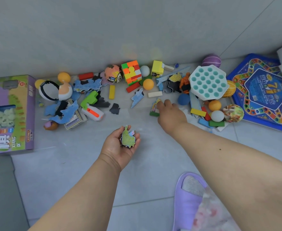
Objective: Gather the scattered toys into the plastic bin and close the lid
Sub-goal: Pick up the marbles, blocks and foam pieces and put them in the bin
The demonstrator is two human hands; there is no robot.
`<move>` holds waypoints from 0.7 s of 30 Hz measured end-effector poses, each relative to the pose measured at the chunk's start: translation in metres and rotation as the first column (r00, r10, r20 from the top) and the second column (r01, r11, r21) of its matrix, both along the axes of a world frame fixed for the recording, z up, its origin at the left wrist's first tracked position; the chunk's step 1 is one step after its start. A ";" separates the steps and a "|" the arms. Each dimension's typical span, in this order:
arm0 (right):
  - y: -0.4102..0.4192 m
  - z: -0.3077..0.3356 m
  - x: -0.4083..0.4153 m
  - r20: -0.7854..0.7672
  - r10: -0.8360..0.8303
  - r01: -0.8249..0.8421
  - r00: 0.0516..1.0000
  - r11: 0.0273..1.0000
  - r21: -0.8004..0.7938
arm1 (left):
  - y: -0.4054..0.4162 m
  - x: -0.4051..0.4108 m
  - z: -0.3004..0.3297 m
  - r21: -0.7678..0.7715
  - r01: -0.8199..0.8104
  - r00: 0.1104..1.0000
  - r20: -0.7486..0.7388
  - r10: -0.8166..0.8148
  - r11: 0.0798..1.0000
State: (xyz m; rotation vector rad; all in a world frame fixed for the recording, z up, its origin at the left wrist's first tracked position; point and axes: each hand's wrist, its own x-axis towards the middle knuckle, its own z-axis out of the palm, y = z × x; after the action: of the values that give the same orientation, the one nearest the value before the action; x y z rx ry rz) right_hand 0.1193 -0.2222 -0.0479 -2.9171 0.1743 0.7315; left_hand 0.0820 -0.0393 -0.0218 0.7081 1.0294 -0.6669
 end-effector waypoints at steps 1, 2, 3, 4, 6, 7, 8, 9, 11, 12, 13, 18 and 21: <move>0.001 0.002 0.002 -0.013 -0.033 0.034 0.999 0.999 0.033 | 0.000 0.001 0.000 0.012 0.000 1.000 0.004 0.000 1.000; 0.004 0.006 0.003 -0.027 -0.069 0.071 0.997 0.995 0.075 | -0.001 0.002 0.000 0.025 -0.004 1.000 0.011 0.004 1.000; 0.008 0.010 0.004 -0.037 -0.097 0.102 0.995 0.986 0.133 | -0.002 0.004 0.000 0.037 -0.014 1.000 0.017 0.013 0.999; 0.016 0.015 0.003 -0.040 -0.112 0.118 0.993 0.970 0.213 | -0.003 0.005 -0.001 0.042 -0.029 0.999 0.023 0.028 0.999; 0.037 0.021 -0.002 -0.059 -0.117 0.131 0.991 0.899 0.419 | -0.006 0.007 0.000 0.013 -0.085 0.995 0.049 0.084 0.996; 0.050 0.024 -0.006 -0.076 -0.112 0.135 0.991 0.847 0.514 | -0.007 0.007 0.001 -0.019 -0.123 0.990 0.068 0.124 0.992; 0.061 0.028 -0.010 -0.094 -0.097 0.134 0.991 0.795 0.591 | -0.006 0.007 0.001 -0.055 -0.159 0.983 0.086 0.163 0.986; 0.071 0.032 -0.013 -0.100 -0.073 0.121 0.992 0.756 0.644 | -0.005 0.006 0.000 -0.089 -0.189 0.975 0.100 0.197 0.978; 0.079 0.037 -0.017 -0.048 -0.013 0.043 0.999 0.712 0.701 | -0.001 0.005 -0.002 -0.132 -0.230 0.965 0.097 0.244 0.964; 0.077 0.039 -0.018 -0.003 -0.020 0.016 1.000 0.696 0.718 | 0.001 0.004 -0.004 -0.136 -0.232 0.965 0.090 0.245 0.963; 0.073 0.039 -0.019 0.057 -0.084 0.017 0.995 0.694 0.719 | 0.003 0.004 -0.005 -0.132 -0.221 0.969 0.078 0.233 0.966; 0.023 0.018 -0.018 0.243 -0.756 0.643 0.608 0.648 0.407 | 0.002 0.005 0.002 -0.167 -0.187 0.982 -0.015 0.187 0.968; -0.002 -0.001 -0.022 0.074 -0.774 0.757 0.629 0.631 0.168 | 0.000 0.006 0.006 -0.224 -0.164 0.986 -0.001 0.168 0.961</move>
State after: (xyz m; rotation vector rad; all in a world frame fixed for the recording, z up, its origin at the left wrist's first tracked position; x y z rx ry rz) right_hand 0.0972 -0.2241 -0.0485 -2.3699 1.2247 0.3504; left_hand 0.0879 -0.0388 -0.0157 0.4262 0.9674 -0.6174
